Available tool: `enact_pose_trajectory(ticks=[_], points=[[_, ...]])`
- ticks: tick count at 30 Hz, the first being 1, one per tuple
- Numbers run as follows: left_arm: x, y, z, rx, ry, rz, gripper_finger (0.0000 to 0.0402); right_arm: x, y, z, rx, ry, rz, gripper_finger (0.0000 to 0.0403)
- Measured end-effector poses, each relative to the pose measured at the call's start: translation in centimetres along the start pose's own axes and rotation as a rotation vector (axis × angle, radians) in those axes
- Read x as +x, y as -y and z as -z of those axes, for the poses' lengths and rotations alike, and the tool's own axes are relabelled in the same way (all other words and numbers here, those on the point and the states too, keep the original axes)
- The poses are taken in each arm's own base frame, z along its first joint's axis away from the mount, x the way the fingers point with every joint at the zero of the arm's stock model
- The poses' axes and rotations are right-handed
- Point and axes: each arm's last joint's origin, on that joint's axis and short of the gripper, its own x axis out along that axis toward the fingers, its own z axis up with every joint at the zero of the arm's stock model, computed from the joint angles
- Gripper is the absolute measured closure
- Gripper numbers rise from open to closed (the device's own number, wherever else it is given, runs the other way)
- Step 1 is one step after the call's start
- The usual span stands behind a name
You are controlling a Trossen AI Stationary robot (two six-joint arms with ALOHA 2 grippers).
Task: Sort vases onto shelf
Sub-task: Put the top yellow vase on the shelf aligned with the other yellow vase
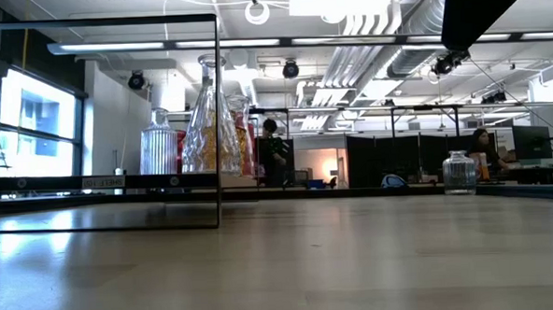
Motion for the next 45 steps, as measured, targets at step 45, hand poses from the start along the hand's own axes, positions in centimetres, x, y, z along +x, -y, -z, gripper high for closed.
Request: enact_pose_trajectory(ticks=[45], points=[[8.6, 6.8, 4.7, 0.051, -0.024, 0.624, 0.0308, 1.6, -0.8, -3.5, 0.049, -0.021, -0.090, 0.0403]])
